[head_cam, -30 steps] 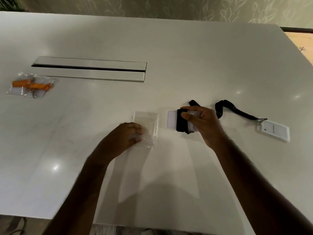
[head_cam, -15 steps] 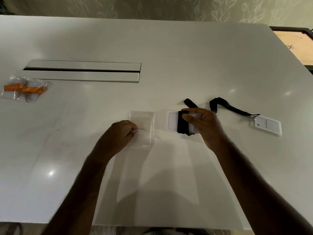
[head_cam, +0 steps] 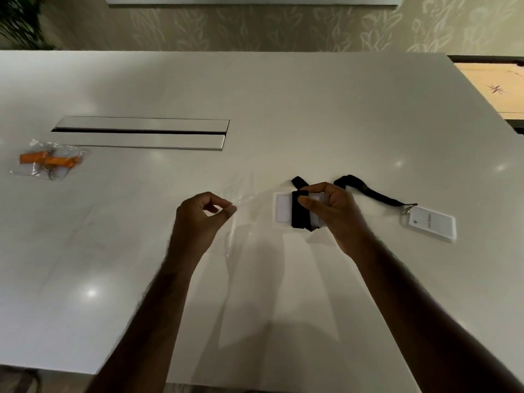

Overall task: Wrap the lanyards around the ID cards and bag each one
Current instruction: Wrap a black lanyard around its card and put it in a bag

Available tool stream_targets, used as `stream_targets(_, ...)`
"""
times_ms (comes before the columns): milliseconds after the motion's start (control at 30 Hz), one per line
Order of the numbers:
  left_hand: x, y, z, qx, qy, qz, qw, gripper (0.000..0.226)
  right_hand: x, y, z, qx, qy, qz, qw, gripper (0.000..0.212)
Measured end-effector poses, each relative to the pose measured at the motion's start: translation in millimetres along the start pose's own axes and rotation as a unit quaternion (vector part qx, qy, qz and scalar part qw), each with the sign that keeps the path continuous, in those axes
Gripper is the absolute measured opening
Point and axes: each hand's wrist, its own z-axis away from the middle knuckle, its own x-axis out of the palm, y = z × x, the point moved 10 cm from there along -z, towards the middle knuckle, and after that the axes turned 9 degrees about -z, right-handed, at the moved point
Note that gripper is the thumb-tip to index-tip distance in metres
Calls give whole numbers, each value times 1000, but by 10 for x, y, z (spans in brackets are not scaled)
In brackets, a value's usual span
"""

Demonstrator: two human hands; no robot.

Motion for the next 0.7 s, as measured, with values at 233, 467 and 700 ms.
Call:
stream_targets(233, 470, 186, 227, -53, 14, -21, 998, 14, -286, -39, 0, 1, -32, 8, 999, 34)
stream_targets(467, 860, 379, 415, -69, 7, -47, 997, 18, -549, 36, 92, 21, -39, -8, 999, 29)
stream_targets(700, 1166, 596, 532, -63, -13, -69, 996, 22, -636, 33, 106, 18, -47, 43, 998, 13)
